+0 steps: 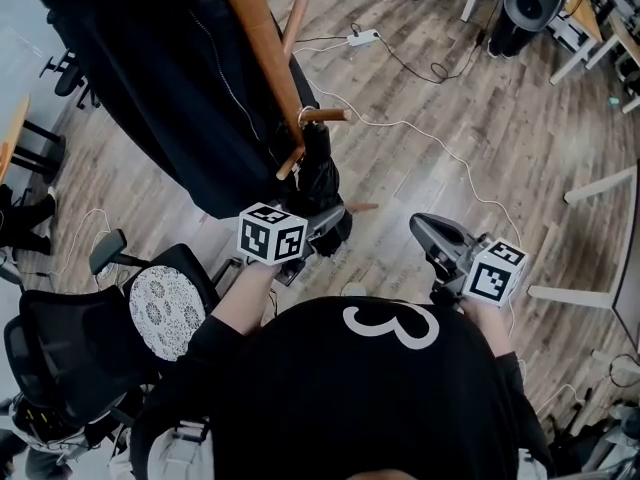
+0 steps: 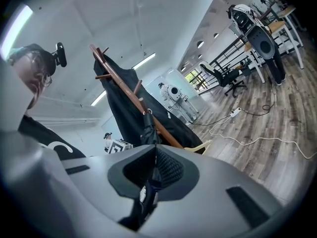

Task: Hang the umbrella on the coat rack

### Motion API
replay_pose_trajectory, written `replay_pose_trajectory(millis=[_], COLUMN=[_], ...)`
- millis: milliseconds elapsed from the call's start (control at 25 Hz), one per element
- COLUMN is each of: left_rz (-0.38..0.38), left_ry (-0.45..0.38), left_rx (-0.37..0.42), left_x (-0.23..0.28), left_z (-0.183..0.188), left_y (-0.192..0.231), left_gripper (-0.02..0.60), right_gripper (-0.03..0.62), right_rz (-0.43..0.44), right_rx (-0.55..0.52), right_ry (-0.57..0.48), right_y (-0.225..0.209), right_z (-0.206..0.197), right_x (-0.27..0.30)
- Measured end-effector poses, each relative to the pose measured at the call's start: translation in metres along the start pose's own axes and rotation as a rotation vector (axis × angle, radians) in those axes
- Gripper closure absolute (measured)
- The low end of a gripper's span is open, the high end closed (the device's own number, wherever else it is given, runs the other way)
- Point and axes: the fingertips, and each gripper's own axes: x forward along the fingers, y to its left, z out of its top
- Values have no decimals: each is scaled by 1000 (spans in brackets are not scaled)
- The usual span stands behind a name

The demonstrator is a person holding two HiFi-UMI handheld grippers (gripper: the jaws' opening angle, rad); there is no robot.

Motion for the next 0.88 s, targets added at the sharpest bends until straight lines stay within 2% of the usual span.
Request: replay_pose_trajectory(millis=[160,320,880], left_rz=[73,130,267], left_ry=[-13,-64,-201], left_rx=[68,109,191], left_x=[2,7,17], left_z=[-2,0,8], left_y=[15,27,45], left_gripper=[312,312,311], right_gripper=[568,568,568], right_rz=[-20,-21,-29], right_rx=[13,6,19], right_ry=[-11,-11,25], right_y=[-4,-5,-3], right_z=[-1,-1,-15], right_x=[-5,-6,-4])
